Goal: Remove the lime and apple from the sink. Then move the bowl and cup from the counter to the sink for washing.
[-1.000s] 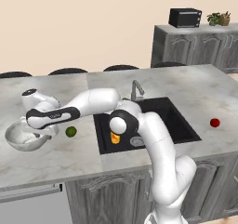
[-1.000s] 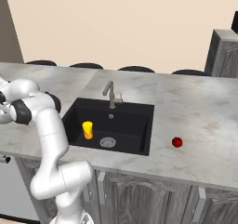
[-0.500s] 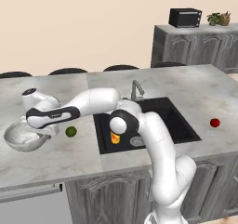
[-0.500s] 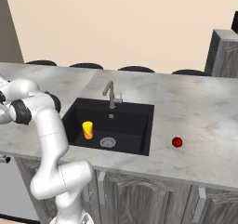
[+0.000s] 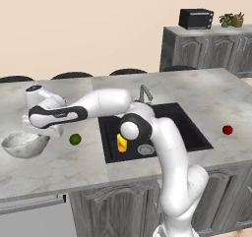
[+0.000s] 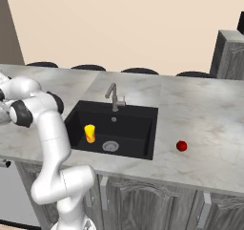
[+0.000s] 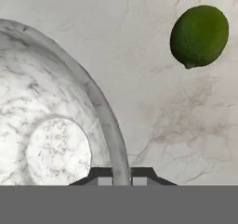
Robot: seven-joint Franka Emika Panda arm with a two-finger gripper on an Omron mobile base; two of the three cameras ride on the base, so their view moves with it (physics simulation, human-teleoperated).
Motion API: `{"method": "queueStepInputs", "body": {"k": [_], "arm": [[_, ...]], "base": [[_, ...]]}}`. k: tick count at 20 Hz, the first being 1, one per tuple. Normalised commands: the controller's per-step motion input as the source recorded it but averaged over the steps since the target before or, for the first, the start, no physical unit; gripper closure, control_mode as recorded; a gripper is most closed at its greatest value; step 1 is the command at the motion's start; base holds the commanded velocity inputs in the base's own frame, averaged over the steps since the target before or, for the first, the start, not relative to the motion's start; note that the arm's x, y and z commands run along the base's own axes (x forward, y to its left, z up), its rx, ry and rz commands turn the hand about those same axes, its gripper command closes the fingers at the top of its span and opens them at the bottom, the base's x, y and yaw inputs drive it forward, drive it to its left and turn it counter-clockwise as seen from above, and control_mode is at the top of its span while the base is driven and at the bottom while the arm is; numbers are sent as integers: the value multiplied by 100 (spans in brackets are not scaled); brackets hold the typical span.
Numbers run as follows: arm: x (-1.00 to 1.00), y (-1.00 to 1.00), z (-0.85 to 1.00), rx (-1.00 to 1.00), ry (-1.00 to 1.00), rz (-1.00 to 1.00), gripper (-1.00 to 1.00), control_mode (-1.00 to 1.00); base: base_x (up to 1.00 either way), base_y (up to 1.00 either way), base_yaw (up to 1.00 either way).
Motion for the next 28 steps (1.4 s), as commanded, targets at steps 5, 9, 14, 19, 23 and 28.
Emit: {"method": "queueStepInputs", "body": {"k": [5, 9, 14, 19, 23, 28], "arm": [[-11, -27, 38, 5, 0, -2, 100, -100], [-14, -31, 39, 4, -7, -1, 100, -100], [-15, -37, 38, 4, -10, -3, 100, -100], [-16, -38, 33, 1, -10, -6, 100, -100], [-17, -41, 29, 0, -8, -7, 100, -100], [-15, -44, 23, 0, -2, -9, 100, -100]], "base": [[0, 0, 0], [0, 0, 0], [0, 0, 0], [0, 0, 0], [0, 0, 0], [0, 0, 0]]}}
